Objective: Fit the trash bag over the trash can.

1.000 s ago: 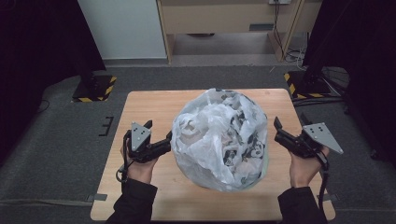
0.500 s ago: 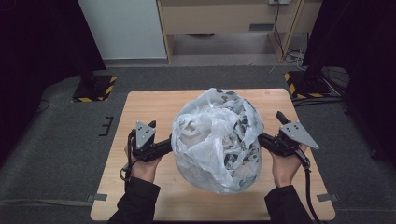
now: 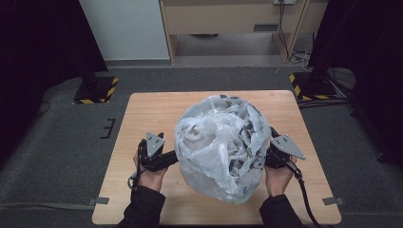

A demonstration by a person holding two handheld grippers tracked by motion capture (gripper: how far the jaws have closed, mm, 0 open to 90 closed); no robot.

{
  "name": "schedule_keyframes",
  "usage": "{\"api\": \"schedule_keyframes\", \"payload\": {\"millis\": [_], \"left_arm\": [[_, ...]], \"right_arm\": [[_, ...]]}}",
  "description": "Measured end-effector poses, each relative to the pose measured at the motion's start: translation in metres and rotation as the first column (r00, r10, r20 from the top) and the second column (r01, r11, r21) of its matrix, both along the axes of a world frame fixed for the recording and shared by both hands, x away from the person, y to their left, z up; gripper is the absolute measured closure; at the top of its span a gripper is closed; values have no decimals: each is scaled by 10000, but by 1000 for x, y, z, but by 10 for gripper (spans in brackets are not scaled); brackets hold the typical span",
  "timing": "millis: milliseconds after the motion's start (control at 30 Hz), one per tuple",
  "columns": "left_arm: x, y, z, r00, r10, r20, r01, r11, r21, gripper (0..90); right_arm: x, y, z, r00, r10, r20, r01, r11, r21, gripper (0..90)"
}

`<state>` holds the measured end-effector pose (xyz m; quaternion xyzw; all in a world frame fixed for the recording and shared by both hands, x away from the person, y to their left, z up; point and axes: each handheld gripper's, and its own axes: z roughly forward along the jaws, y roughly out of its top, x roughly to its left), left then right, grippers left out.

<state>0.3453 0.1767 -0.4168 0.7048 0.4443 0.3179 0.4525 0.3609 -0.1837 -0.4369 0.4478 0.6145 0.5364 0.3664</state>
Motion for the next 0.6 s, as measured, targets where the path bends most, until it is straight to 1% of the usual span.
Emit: {"api": "schedule_keyframes", "payload": {"millis": [67,133,233,333,400,500,600], "left_arm": [[1,-1,-4,10000,36,-79,-36,10000,19,256],[1,-2,-6,10000,56,-71,-55,9999,144,262],[1,-3,-12,9998,73,-165,-67,9995,321,269],[2,-5,-17,9997,65,-251,-55,9991,413,277],[1,-7,-21,9996,48,-269,-33,9984,558,280],[2,-7,-26,9995,8,-328,12,9981,616,278],[2,0,-27,9991,123,-409,-101,9986,525,260]], "right_arm": [[0,1,-5,10000,-24,-93,23,9999,-121,162],[1,2,-13,9996,-37,-271,29,9996,-298,161],[2,2,-22,9984,-51,-564,29,9992,-399,155],[3,3,-30,9969,-71,-790,32,9988,-491,151],[3,2,-34,9959,-129,-891,75,9981,-605,148],[2,-3,-37,9948,-234,-996,168,9976,-665,147],[1,-16,-37,9931,-516,-1051,448,9968,-659,145]]}}
